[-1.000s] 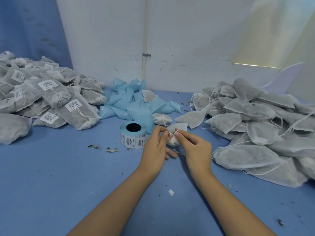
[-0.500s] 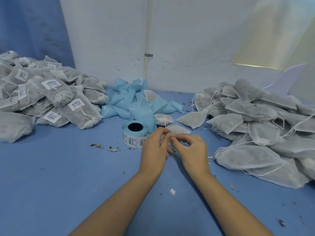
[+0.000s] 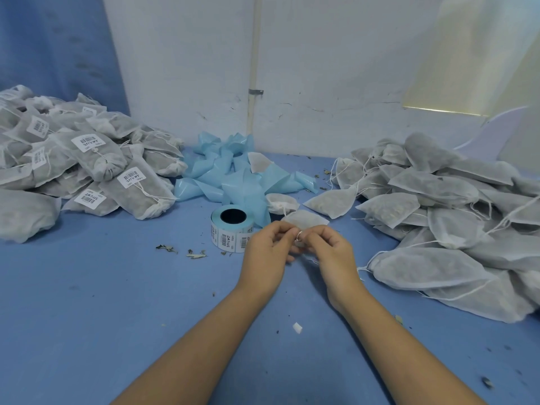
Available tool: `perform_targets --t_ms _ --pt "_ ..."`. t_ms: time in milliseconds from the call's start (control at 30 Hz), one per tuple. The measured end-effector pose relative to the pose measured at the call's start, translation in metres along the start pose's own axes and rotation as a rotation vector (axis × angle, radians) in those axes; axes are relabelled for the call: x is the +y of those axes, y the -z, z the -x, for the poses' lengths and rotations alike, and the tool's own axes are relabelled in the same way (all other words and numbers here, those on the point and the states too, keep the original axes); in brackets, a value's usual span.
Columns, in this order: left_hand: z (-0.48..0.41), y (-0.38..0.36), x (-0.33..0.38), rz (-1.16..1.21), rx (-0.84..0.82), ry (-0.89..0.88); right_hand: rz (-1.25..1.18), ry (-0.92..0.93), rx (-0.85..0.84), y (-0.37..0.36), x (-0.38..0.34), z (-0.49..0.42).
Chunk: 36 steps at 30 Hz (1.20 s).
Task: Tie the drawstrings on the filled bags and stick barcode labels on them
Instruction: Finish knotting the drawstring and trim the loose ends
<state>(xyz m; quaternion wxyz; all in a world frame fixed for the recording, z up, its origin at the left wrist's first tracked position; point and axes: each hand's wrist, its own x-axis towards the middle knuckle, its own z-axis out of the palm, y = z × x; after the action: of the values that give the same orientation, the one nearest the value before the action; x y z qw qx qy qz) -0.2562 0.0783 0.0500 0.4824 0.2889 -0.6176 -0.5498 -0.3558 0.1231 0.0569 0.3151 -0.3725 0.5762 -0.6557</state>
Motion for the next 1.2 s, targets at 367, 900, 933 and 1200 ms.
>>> perform_targets --t_ms 367,900,933,1200 --pt "-0.002 0.002 -0.001 -0.092 0.005 -0.017 -0.251 -0.061 -0.040 0.004 -0.006 -0.001" --pt "-0.004 0.001 -0.002 -0.250 0.091 0.042 -0.463 -0.146 0.090 0.010 -0.005 -0.006" --pt "-0.005 0.002 -0.002 -0.280 0.092 0.036 -0.461 -0.149 0.089 0.010 -0.005 -0.006" --pt "0.003 0.010 0.001 -0.962 -0.032 -0.468 -0.661 -0.262 -0.096 0.009 -0.010 -0.005"
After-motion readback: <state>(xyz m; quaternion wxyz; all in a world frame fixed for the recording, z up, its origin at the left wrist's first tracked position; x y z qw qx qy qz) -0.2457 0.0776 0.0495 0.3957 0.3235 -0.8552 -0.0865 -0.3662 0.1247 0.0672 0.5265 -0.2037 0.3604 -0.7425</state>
